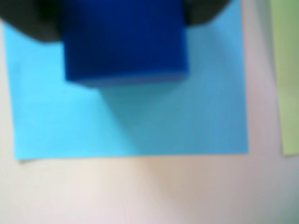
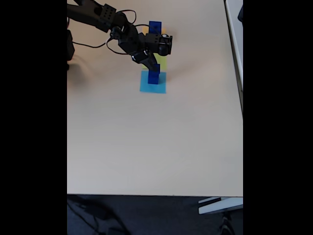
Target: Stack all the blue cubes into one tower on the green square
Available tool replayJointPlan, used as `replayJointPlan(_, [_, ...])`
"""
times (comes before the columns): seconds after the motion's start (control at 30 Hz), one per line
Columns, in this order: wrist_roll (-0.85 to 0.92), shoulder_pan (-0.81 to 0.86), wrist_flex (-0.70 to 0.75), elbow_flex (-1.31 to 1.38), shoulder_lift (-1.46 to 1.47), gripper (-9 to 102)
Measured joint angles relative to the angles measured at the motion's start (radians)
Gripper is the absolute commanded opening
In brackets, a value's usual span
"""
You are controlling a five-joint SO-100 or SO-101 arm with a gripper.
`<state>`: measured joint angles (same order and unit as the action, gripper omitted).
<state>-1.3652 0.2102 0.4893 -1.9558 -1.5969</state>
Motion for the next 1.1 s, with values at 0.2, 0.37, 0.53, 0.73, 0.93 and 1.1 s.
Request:
replayJointPlan(0.2, [0.0,0.002,0.0,0.0,0.0,8])
replayJointPlan(0.37, [0.0,0.003,0.0,-0.008,0.0,8])
replayJointPlan(0.53, [0.0,0.005,0.0,-0.021,0.002,8])
replayJointPlan(0.73, [0.0,0.008,0.0,-0.029,0.0,8])
replayJointPlan(0.93, [0.0,0.006,0.0,-0.031,0.0,9])
replayJointPlan(1.1, [0.0,0.006,0.0,-0.031,0.0,10])
